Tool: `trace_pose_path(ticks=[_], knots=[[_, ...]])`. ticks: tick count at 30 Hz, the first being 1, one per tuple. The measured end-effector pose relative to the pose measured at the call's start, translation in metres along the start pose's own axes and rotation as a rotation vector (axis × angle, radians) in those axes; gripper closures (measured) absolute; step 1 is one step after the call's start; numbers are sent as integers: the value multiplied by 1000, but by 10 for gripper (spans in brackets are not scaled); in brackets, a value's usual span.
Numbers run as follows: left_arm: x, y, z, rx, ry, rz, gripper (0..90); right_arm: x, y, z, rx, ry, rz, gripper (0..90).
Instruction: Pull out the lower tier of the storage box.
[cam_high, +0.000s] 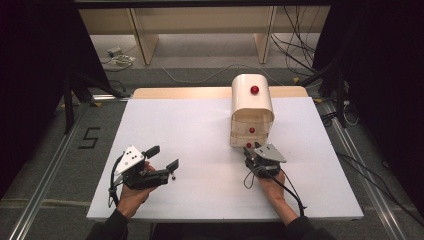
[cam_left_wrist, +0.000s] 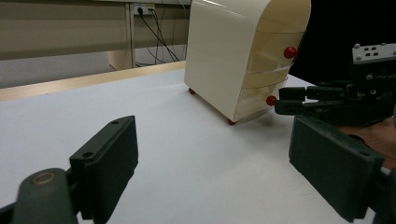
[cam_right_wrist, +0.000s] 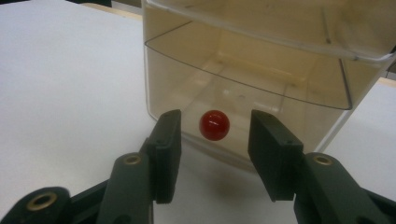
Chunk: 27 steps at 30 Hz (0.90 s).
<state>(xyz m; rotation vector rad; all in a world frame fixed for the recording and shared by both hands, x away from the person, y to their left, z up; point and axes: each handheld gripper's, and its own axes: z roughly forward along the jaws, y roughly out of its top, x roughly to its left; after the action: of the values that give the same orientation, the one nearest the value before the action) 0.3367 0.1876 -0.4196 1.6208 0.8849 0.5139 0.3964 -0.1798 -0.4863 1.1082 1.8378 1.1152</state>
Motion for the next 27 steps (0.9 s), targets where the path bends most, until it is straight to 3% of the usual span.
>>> trace_pose_path(ticks=[12,27], knots=[[0,0,0,-6,1,3,157,6,-3,7,-17,-39,51,646],[0,0,0,-1,-5,9,157,15,-2,10,-11,-102,22,693]])
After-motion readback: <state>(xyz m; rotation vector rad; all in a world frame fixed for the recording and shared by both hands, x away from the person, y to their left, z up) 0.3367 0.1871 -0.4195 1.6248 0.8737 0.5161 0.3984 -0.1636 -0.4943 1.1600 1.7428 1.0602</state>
